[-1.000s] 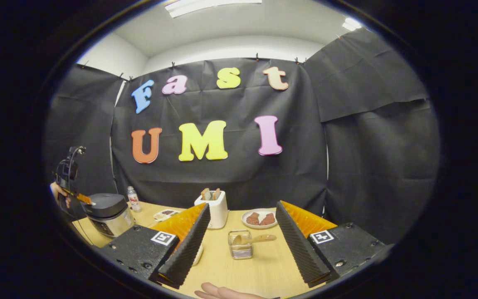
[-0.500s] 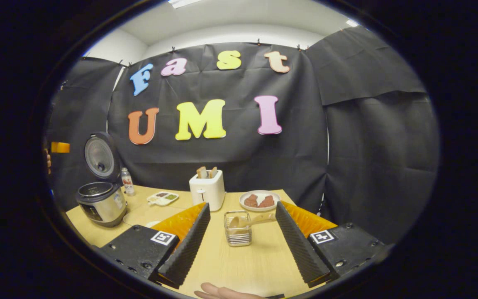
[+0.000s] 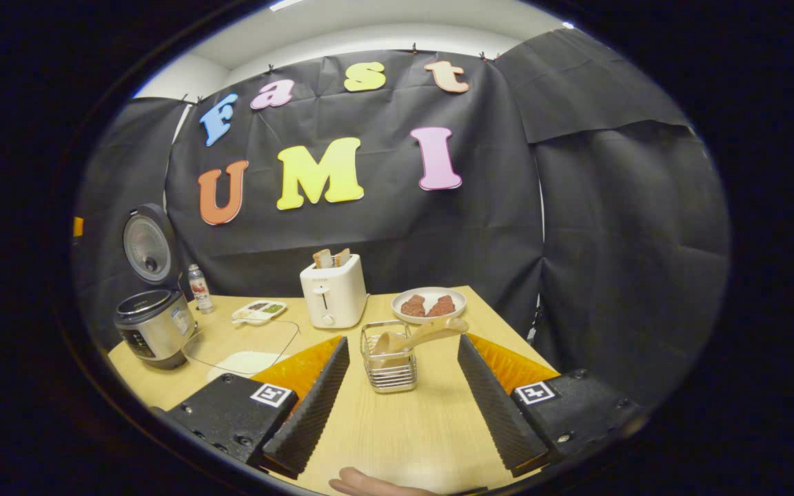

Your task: Close the left gripper, press the button to open the rice cooker; take a wooden spoon from the chopstick holder with the right hand, scoop a spoonful of rice and pour it into the rice cooker, then put the wooden spoon back into the chopstick holder.

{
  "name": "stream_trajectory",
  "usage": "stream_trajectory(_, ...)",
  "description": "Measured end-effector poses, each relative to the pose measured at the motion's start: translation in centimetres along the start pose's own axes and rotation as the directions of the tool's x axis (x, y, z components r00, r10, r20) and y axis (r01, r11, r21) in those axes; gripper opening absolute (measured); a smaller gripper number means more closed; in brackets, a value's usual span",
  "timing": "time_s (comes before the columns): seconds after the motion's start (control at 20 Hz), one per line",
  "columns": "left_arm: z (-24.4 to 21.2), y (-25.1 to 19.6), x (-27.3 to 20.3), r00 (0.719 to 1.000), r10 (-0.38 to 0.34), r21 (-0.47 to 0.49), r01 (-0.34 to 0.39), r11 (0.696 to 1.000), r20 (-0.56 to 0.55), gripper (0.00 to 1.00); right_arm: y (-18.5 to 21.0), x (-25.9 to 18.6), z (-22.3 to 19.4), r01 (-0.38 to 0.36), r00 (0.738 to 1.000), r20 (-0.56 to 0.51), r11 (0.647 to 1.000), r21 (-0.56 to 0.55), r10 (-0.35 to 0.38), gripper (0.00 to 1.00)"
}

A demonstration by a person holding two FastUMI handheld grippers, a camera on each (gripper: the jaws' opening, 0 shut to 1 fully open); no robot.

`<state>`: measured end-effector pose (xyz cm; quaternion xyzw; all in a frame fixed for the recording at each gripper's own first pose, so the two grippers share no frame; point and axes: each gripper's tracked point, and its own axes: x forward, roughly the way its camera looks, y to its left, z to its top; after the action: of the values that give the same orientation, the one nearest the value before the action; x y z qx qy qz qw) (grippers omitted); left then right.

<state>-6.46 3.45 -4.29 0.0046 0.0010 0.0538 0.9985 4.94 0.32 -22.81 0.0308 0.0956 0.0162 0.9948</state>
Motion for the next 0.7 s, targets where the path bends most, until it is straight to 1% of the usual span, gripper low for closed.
stream_trajectory(0.05, 0.1, 0.2, -0.6, 1.000, 0.008, 0.017, -0.008, 1.000, 0.026, 0.94, -0.5, 0.7, -0.4, 0.027, 1.000, -0.011, 1.000, 0.011, -0.026, 1.00)
stream_trajectory(0.15, -0.2, 0.7, -1.9, 0.998, 0.029, 0.023, -0.030, 0.999, 0.049, 0.93, -1.0, 2.0, -0.8, 0.061, 0.998, -0.018, 0.998, 0.034, -0.061, 1.00)
stream_trajectory(0.2, -0.7, 0.4, -2.6, 0.998, 0.023, 0.026, -0.024, 0.999, 0.053, 0.93, -1.3, 2.6, -1.2, 0.077, 0.997, -0.022, 0.996, 0.040, -0.076, 1.00)
stream_trajectory(0.3, -1.4, 0.0, -3.7, 0.998, 0.007, 0.024, -0.008, 1.000, 0.055, 0.93, -1.3, 4.0, -1.5, 0.083, 0.996, -0.016, 0.995, 0.055, -0.082, 1.00)
stream_trajectory(0.4, -2.2, -0.7, -4.3, 0.999, -0.029, 0.016, 0.028, 0.999, 0.041, 0.93, -0.3, 5.3, -1.2, 0.009, 1.000, 0.027, 0.993, 0.117, -0.013, 0.99)
stream_trajectory(0.45, -2.6, -0.7, -4.7, 0.999, -0.033, 0.009, 0.033, 0.999, 0.040, 0.93, -0.5, 6.1, -1.6, 0.015, 1.000, 0.010, 0.992, 0.127, -0.017, 0.88)
stream_trajectory(0.5, -2.8, -0.6, -5.0, 0.999, -0.035, 0.000, 0.035, 0.999, 0.040, 0.93, -0.9, 7.0, -2.5, 0.038, 0.999, -0.017, 0.990, 0.134, -0.036, 0.84)
stream_trajectory(0.55, -3.1, -0.9, -5.2, 0.998, -0.045, -0.006, 0.045, 0.999, 0.035, 0.93, -1.2, 7.9, -3.1, 0.054, 0.998, -0.045, 0.988, 0.144, -0.048, 0.81)
stream_trajectory(0.6, -3.6, -1.3, -5.5, 0.998, -0.057, -0.012, 0.057, 0.998, 0.032, 0.93, -0.9, 8.5, -3.5, 0.052, 0.998, -0.055, 0.986, 0.156, -0.043, 0.81)
stream_trajectory(0.7, -3.9, -1.7, -5.9, 0.996, -0.079, -0.025, 0.079, 0.997, 0.030, 0.93, -1.1, 9.9, -3.7, 0.065, 0.997, -0.050, 0.988, 0.139, -0.059, 0.80)
